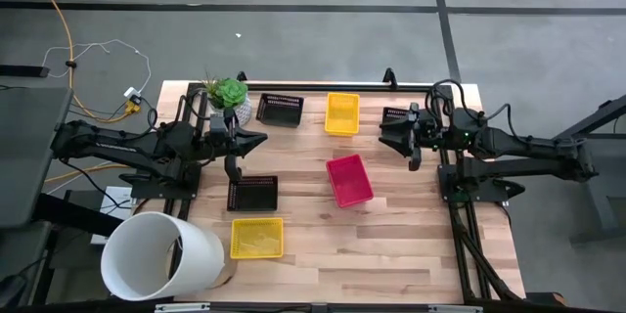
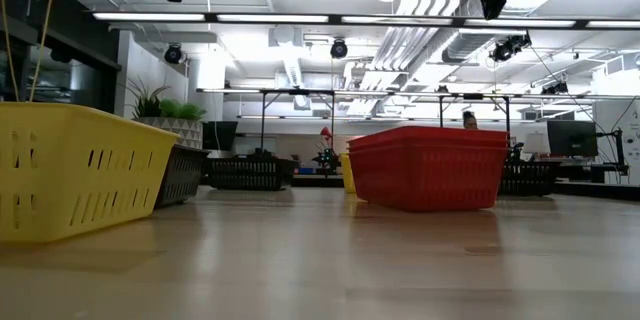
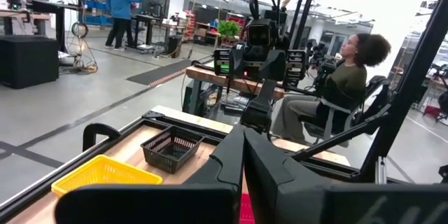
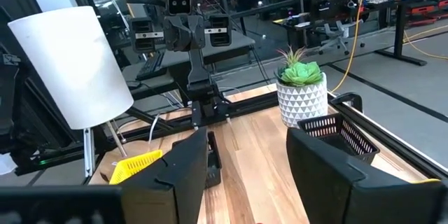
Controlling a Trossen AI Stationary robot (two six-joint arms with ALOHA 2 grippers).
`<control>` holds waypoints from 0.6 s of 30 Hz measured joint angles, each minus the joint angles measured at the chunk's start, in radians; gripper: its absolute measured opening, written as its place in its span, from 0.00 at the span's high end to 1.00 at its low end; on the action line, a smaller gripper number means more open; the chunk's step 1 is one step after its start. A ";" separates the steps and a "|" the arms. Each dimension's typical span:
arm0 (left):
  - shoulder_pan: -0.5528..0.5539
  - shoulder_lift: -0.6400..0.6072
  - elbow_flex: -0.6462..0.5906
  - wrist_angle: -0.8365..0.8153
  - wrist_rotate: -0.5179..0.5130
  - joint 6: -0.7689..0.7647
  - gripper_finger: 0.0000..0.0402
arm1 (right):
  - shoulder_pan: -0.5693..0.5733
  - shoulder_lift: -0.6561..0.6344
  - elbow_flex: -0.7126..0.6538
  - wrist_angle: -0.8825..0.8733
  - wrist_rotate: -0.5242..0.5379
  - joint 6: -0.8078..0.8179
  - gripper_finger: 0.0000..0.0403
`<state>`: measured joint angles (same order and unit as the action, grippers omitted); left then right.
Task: Stack baskets by color
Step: Stack the yellow bin on the yellow bin
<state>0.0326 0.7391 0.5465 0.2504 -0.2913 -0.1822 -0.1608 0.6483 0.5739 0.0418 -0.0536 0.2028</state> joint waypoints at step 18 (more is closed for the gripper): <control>0.000 0.000 0.000 0.000 0.000 0.003 1.00 | 0.000 0.000 0.000 0.000 -0.033 0.006 0.98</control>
<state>0.0323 0.7395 0.5465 0.2504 -0.2913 -0.1795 -0.1608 0.6483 0.5739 0.0422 -0.0870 0.2091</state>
